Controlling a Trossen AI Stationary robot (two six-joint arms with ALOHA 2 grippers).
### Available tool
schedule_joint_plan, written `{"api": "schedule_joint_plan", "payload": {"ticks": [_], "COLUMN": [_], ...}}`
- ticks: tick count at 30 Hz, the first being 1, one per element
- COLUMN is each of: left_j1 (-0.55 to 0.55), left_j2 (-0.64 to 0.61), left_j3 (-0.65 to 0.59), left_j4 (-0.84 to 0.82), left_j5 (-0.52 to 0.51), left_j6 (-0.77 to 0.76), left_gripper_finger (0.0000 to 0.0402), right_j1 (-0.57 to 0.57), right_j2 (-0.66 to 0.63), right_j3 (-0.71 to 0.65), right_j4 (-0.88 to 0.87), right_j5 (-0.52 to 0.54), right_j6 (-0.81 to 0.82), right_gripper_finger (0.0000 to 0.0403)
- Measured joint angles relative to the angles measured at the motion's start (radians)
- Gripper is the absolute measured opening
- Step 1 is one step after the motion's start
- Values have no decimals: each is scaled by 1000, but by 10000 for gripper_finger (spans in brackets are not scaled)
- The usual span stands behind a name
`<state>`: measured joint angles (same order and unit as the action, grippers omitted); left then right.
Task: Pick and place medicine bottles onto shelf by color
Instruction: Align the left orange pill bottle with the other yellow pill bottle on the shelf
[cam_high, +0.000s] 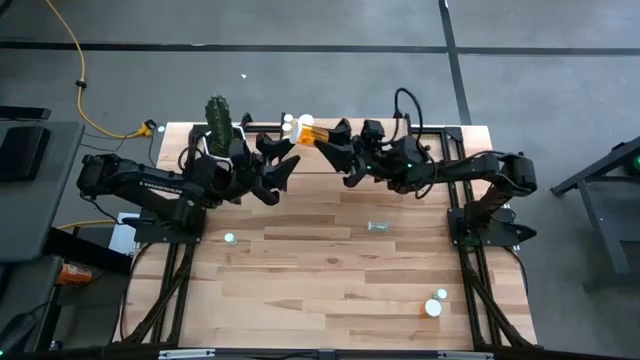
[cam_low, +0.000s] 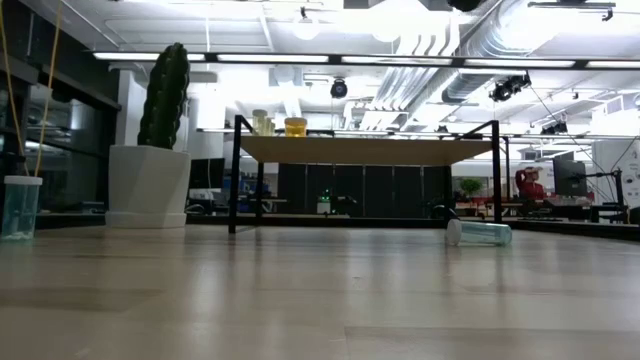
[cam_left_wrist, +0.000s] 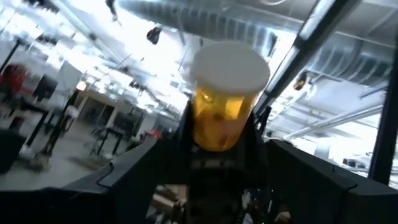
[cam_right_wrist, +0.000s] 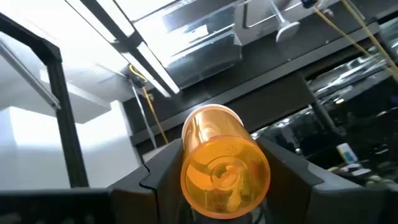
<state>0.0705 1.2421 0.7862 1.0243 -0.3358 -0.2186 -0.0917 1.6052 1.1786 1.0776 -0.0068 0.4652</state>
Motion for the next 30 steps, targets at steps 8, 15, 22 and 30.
{"api": "schedule_joint_plan", "payload": {"ticks": [8, 15, 22, 30], "left_j1": [9, 9, 9, 9], "left_j2": [12, 12, 12, 20], "left_j3": [65, 96, 102, 103], "left_j4": [-2, -2, -14, -12], "left_j5": [48, 48, 45, 29], "left_j6": [84, 92, 122, 118], "left_gripper_finger": [287, 287, 287, 279], "right_j1": [0, 0, 1, 1], "right_j2": [54, 57, 57, 57], "right_j3": [75, 79, 79, 78], "right_j4": [-41, -74, -86, -94], "right_j5": [-39, -57, -59, -65], "right_j6": [28, 59, 63, 79], "right_gripper_finger": [174, 174, 174, 174]}}
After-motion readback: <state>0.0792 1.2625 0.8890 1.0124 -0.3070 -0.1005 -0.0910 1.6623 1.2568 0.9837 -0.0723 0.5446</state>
